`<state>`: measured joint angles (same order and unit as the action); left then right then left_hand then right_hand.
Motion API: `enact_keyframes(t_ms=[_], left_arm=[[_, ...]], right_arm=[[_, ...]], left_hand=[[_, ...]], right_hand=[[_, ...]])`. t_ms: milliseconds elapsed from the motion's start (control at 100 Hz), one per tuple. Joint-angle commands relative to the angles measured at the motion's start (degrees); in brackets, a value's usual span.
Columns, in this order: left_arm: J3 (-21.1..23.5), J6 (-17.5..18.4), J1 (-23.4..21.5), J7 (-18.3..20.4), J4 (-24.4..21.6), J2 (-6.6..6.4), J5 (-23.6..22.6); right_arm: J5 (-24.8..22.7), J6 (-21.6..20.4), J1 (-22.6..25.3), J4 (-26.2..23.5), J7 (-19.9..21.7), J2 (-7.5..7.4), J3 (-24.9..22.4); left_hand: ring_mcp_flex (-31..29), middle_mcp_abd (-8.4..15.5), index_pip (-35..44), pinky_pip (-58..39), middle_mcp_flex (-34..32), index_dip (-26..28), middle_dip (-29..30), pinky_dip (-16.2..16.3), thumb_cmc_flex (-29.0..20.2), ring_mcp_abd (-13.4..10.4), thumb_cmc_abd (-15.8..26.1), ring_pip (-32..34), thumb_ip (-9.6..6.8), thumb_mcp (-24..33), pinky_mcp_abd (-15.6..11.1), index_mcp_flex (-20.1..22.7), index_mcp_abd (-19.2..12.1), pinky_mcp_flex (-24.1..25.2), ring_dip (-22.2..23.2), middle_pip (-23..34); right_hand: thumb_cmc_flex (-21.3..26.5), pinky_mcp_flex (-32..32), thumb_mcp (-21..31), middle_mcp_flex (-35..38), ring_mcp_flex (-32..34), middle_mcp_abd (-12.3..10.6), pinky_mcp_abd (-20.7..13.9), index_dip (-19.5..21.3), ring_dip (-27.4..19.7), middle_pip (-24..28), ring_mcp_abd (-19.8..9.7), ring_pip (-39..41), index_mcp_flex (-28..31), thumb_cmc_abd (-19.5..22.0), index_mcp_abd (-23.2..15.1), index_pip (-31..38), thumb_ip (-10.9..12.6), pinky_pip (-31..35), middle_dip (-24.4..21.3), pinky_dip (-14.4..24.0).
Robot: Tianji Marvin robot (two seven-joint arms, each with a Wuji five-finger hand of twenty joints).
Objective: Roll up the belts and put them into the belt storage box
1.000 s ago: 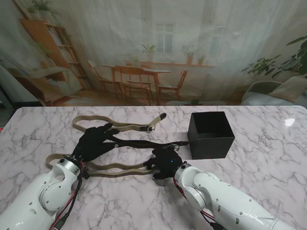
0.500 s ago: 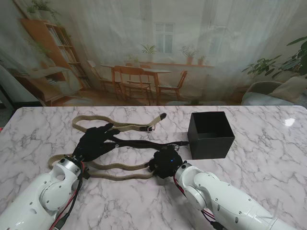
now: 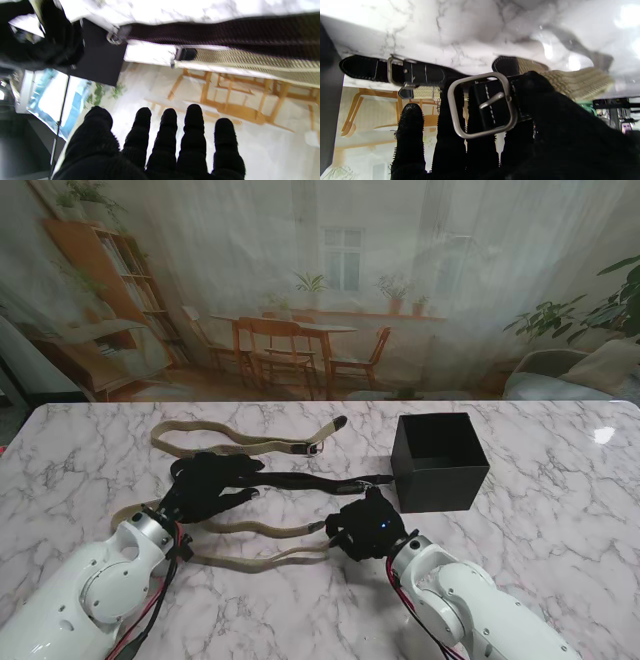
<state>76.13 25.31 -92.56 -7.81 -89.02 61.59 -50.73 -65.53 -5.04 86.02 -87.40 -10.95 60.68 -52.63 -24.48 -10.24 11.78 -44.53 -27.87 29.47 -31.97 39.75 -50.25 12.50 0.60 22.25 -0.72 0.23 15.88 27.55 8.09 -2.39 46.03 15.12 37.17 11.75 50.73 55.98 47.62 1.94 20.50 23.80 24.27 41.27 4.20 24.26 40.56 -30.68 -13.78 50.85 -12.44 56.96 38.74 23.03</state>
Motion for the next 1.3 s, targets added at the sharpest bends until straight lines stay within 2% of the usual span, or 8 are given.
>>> enact_keyframes(t_ms=[0,140,250,540,660,1010,1190,1290], left_arm=[[-0.1,1.5,-0.4,4.6,-1.8,-0.65,0.5],[1.6,5.9,-1.1,14.8,-4.6,-2.15,3.1],[1.8,8.5,-1.4,19.5,-4.8,-2.96,5.6],[2.3,9.4,-2.2,29.0,-2.9,-5.07,5.8],[3.2,9.5,-3.3,28.5,-2.3,-5.2,1.6],[3.9,6.9,-4.8,21.1,0.2,-4.85,-9.5],[2.4,4.9,-4.0,19.7,1.3,-4.86,-11.5],[2.0,3.7,-3.8,19.3,1.5,-4.93,-13.0]], right_arm=[[-1.0,0.0,1.3,-2.2,0.2,-0.97,-0.8],[-1.5,-1.0,3.7,-5.1,1.6,-1.01,-4.3],[-0.4,-0.8,4.7,-6.1,1.2,-0.66,-5.9],[-0.8,-0.6,6.9,-9.4,1.8,-0.5,-9.4],[-1.0,0.6,7.6,-10.1,1.2,-0.34,-10.2],[-1.5,0.4,10.1,-12.2,0.3,-0.21,-13.0],[-1.4,-0.1,10.9,-12.8,0.4,-0.2,-13.5],[-1.1,-0.4,11.2,-13.0,0.2,-0.14,-13.7]], left_hand=[[-0.1,0.3,-1.5,-2.3,1.1,-0.9,1.4,3.0,3.6,-1.4,-1.3,-0.4,1.37,-1.8,1.7,-0.9,-1.0,0.7,1.1,-2.3],[0.1,-1.8,-6.4,1.2,7.1,-5.1,15.5,1.8,11.3,-0.7,-5.8,-8.3,1.38,-1.8,0.2,-6.5,-0.3,-0.1,-8.9,-12.3],[4.0,-2.7,-9.2,16.7,11.3,-9.5,20.9,-8.5,17.0,-0.2,-12.6,-14.1,1.38,-1.5,-1.6,-9.9,-1.5,1.7,-20.8,-14.8],[7.8,-2.1,-12.1,22.7,18.6,-13.7,25.9,-12.1,15.7,-2.3,-22.8,-15.5,2.49,-1.8,-7.1,-14.7,-4.6,-0.4,-25.8,-16.4],[11.2,0.5,-10.7,26.2,18.2,-13.6,23.9,-12.9,15.7,-3.4,-24.4,-15.2,3.28,-1.5,-8.4,-13.5,-5.1,3.8,-25.4,-15.0],[17.0,0.1,-5.5,30.4,19.2,-7.3,15.0,-9.5,12.5,-3.6,-21.3,-13.6,1.86,0.4,-10.3,-8.7,-8.5,6.2,-18.9,-12.7],[17.0,0.9,-4.7,30.8,18.6,-6.5,14.0,-5.6,3.2,-4.3,-14.2,-13.2,1.35,0.8,-11.3,-4.8,-10.9,5.6,-16.7,-13.1],[17.0,1.6,-1.0,30.1,18.0,-5.0,13.7,-4.4,-3.5,-4.7,-11.9,-13.0,0.91,1.2,-11.7,2.0,-11.8,5.3,-16.3,-12.8]], right_hand=[[2.5,0.7,1.4,3.3,3.1,-0.6,2.0,2.8,1.5,4.6,-1.6,3.2,3.4,3.6,-0.7,7.1,-0.6,0.7,1.1,-0.2],[2.8,2.3,1.8,5.7,6.0,0.5,2.2,2.3,2.4,7.4,-1.8,3.8,4.4,2.7,0.8,7.0,-0.5,1.2,1.9,0.0],[3.2,4.4,2.2,7.8,8.5,1.2,2.1,1.6,4.2,9.4,-2.1,5.8,5.1,2.2,2.9,6.7,-0.5,2.5,2.4,0.9],[3.4,5.3,3.0,9.3,9.7,1.9,2.3,1.2,5.4,10.1,-1.8,7.0,6.1,1.3,4.7,6.4,-0.3,3.0,2.5,1.5],[3.7,4.9,2.9,9.2,9.6,2.0,2.6,1.2,5.5,9.9,-1.6,7.0,6.2,1.4,4.9,6.2,-0.3,2.8,2.5,1.5],[3.9,4.6,2.7,9.1,9.4,2.2,2.7,1.4,5.8,9.8,-1.6,7.0,6.2,1.5,4.9,6.0,-0.3,2.6,2.8,1.7],[3.8,4.6,2.6,9.0,9.2,2.1,2.8,1.6,5.9,9.8,-1.6,7.0,6.2,1.7,4.7,6.0,-0.3,2.5,3.0,1.7],[3.9,4.7,2.6,8.9,9.2,2.1,2.7,1.7,6.0,9.9,-1.6,7.0,6.2,1.7,4.6,5.9,-0.3,2.5,3.2,1.8]])
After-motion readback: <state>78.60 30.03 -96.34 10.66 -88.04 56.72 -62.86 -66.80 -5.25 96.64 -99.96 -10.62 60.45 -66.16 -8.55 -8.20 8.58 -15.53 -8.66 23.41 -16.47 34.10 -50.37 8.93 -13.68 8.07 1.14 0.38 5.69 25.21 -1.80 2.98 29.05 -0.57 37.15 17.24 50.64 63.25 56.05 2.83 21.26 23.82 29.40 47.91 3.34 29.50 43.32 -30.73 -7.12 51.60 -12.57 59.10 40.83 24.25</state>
